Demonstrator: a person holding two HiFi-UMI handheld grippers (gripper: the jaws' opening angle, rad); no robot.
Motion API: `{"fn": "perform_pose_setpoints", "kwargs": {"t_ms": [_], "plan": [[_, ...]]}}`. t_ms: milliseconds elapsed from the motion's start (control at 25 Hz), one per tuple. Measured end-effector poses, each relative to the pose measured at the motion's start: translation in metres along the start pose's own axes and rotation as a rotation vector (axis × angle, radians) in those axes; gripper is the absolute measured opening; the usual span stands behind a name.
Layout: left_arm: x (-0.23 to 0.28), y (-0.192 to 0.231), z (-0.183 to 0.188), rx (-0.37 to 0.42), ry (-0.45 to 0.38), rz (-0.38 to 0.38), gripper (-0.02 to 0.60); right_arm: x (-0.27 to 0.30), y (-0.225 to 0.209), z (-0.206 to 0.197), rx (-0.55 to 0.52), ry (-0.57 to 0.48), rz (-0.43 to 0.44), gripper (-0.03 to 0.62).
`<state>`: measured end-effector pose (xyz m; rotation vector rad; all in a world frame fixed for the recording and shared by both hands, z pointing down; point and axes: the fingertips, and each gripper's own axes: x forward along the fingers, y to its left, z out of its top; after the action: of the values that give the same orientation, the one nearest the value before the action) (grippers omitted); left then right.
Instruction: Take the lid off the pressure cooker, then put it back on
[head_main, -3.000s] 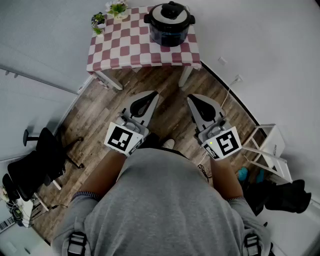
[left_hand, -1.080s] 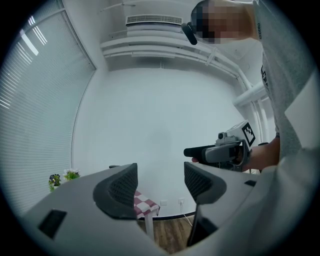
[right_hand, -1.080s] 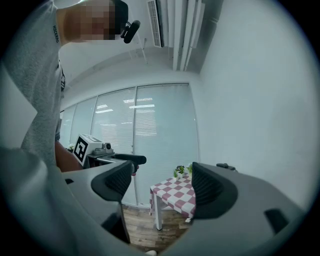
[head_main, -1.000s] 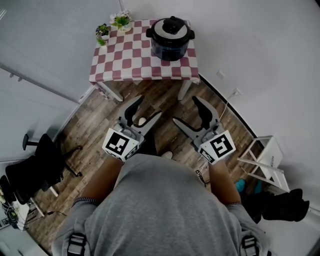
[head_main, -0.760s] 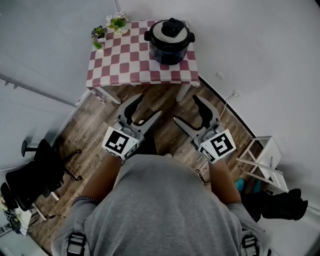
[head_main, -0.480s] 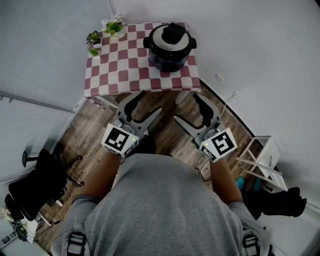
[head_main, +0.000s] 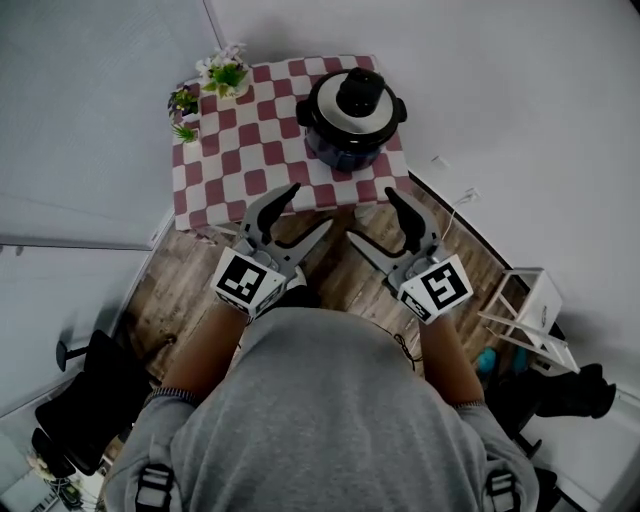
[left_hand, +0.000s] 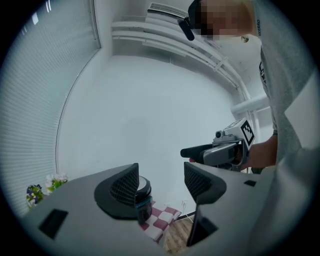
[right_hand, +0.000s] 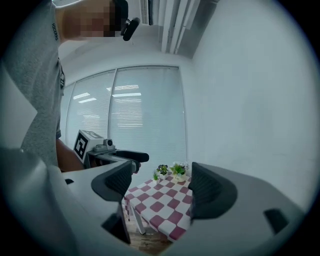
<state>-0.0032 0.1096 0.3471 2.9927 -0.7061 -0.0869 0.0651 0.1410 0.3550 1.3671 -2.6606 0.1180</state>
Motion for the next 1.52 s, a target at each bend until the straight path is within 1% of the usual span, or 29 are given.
{"fn": "perform_pose_setpoints", "kwargs": {"t_ms": [200,400,560,760,920,1040,1160,1280,1360,1520], "plan": [[0.003,0.035,-0.003,-0.016,0.012,-0.031,0.307,0.029,-0.005,-0.007,0.009,0.047,-0.024,0.388],[0.013,0.056,-0.007,-0.028,0.022,-0.043,0.307,0.045,-0.015,-0.01,0.016,0.067,-0.038,0.388],[0.03,0.071,-0.013,-0.042,0.026,-0.042,0.307,0.056,-0.037,-0.015,0.024,0.076,-0.048,0.387],[0.059,0.084,-0.021,-0.035,0.046,-0.039,0.307,0.068,-0.07,-0.021,0.036,0.087,-0.03,0.387],[0.095,0.099,-0.029,-0.001,0.1,-0.069,0.307,0.087,-0.107,-0.022,0.031,0.086,-0.003,0.385],[0.126,0.112,-0.03,0.013,0.12,-0.073,0.307,0.101,-0.135,-0.02,0.015,0.1,0.034,0.385],[0.158,0.123,-0.037,0.035,0.176,-0.087,0.307,0.111,-0.167,-0.019,0.003,0.125,0.061,0.379],[0.187,0.133,-0.042,0.103,0.216,-0.103,0.307,0.121,-0.193,-0.026,0.01,0.173,0.093,0.376],[0.204,0.138,-0.048,0.145,0.26,-0.125,0.307,0.126,-0.207,-0.034,0.01,0.215,0.122,0.371],[0.228,0.143,-0.064,0.188,0.355,-0.185,0.307,0.136,-0.228,-0.05,0.003,0.289,0.173,0.365]]}}
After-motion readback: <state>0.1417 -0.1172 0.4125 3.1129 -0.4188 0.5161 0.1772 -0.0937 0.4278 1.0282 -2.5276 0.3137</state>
